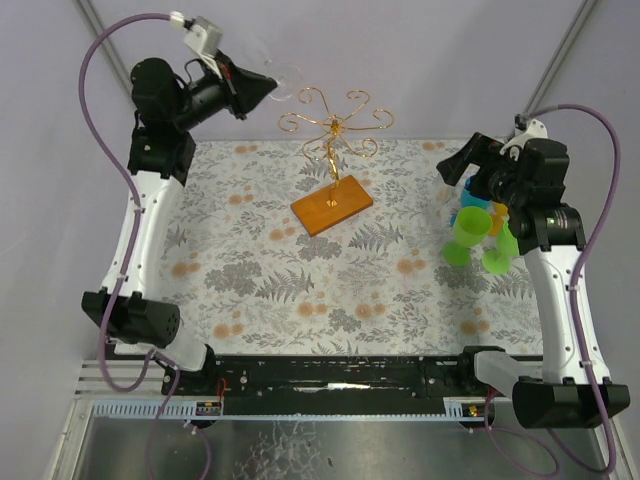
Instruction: Take the wine glass off the wine glass rack
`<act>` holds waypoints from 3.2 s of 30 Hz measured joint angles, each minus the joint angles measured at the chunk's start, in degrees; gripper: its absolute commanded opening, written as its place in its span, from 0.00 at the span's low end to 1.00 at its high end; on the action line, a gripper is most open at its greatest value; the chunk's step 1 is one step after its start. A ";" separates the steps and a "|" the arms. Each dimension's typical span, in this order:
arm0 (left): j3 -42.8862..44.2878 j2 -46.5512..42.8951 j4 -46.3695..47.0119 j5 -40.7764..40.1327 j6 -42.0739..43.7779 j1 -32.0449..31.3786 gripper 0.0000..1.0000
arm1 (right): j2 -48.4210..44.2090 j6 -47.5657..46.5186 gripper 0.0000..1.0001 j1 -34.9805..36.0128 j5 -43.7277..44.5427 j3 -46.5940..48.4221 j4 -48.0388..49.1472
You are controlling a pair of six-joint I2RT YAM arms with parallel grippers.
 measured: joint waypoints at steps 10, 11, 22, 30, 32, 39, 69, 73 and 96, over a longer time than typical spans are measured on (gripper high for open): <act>-16.33 -11.19 -3.80 -10.91 40.39 -24.04 0.00 | 9.51 2.25 0.99 -0.02 -4.81 13.79 -2.45; -17.86 -11.54 -4.33 -12.35 44.33 -26.23 0.00 | 10.08 2.51 0.99 -0.02 -5.46 15.37 -2.67; -31.47 -13.05 -4.55 -20.35 74.47 -40.04 0.00 | 13.66 5.77 1.00 -0.04 -17.38 28.17 -8.66; -37.55 -13.09 -4.31 -21.35 89.44 -43.12 0.00 | 19.80 3.19 0.99 -0.07 -27.45 34.64 -18.05; -38.49 -13.09 -4.28 -21.31 92.56 -43.67 0.00 | 21.20 1.33 0.99 -0.07 -28.24 34.80 -21.70; -41.05 -13.09 -4.26 -20.98 99.91 -44.89 0.00 | 22.99 -1.95 0.99 -0.07 -28.85 33.92 -27.78; -42.95 -14.34 -5.22 -18.73 105.74 -47.60 0.00 | 22.99 -2.95 0.27 0.04 -29.79 29.27 -26.82; -42.95 -14.34 -5.16 -19.08 105.59 -47.74 0.49 | 22.99 -3.17 0.22 0.04 -30.01 29.20 -26.80; -19.30 -10.82 -6.16 -32.20 60.61 -45.18 1.00 | 11.45 -11.19 0.18 4.92 7.32 8.92 -12.98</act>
